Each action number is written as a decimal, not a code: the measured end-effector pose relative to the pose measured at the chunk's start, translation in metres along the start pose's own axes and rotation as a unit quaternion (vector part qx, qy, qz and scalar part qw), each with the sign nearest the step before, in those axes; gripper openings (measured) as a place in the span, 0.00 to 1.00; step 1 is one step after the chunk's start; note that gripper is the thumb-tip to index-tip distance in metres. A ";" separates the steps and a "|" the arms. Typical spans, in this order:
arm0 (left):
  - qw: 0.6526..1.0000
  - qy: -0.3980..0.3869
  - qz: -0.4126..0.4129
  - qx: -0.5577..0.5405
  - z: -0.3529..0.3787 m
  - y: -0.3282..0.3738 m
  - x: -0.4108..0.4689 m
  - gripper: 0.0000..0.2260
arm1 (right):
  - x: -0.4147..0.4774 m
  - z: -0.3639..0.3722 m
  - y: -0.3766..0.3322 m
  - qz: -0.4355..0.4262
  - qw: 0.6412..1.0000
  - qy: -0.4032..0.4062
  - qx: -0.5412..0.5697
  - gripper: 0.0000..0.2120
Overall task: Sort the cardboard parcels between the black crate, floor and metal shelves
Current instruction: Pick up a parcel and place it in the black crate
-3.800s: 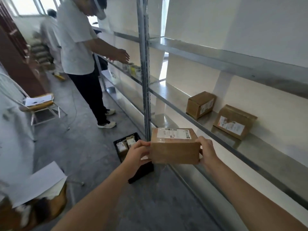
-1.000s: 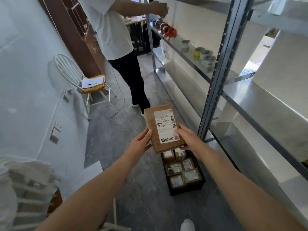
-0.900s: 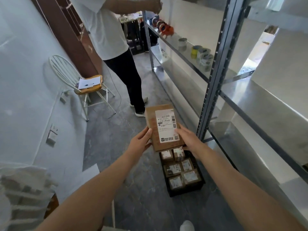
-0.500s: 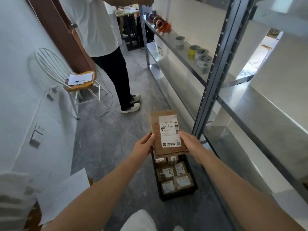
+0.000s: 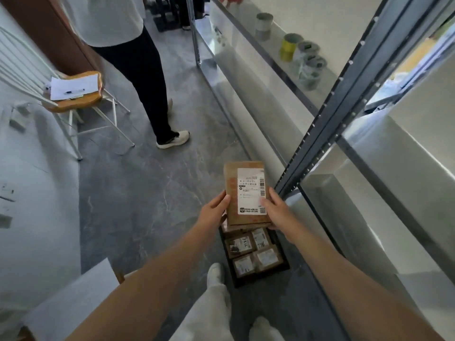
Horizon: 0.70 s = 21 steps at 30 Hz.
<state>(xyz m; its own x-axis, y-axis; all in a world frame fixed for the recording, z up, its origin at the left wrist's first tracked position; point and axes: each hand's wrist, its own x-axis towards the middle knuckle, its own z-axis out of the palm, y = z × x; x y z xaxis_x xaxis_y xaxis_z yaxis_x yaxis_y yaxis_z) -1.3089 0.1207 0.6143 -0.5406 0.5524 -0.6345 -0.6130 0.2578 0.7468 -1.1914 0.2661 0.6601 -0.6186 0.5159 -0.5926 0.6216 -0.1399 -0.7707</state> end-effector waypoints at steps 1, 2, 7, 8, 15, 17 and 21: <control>1.000 -0.004 -0.009 0.007 -0.006 0.003 0.009 0.22 | 0.007 0.005 -0.004 0.010 1.000 0.003 0.003 0.18; 1.000 -0.008 -0.017 0.012 -0.012 0.005 0.018 0.23 | 0.015 0.010 -0.006 0.021 1.000 0.007 0.004 0.19; 0.998 -0.034 -0.041 0.029 -0.029 0.011 0.056 0.23 | 0.050 0.032 -0.002 0.059 0.998 0.022 0.010 0.24; 0.997 -0.045 -0.046 0.035 -0.031 0.011 0.062 0.23 | 0.055 0.035 0.002 0.069 0.997 0.027 0.011 0.26; 0.979 -0.089 -0.089 0.161 -0.022 -0.013 0.117 0.36 | 0.084 0.035 0.049 0.137 0.984 0.082 0.084 0.27; 0.974 -0.103 -0.086 0.180 -0.014 -0.021 0.133 0.27 | 0.101 0.036 0.074 0.163 0.976 0.109 0.093 0.27; 0.965 -0.109 -0.094 0.219 -0.014 -0.063 0.172 0.23 | 0.134 0.050 0.133 0.221 0.949 0.139 0.178 0.29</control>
<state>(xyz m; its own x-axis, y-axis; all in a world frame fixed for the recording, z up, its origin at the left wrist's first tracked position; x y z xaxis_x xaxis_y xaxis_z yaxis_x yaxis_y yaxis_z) -1.3714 0.1889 0.4554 -0.2799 0.6047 -0.7456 -0.3603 0.6537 0.6654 -1.2159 0.2743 0.4661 -0.1539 0.5361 -0.8300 0.5589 -0.6455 -0.5205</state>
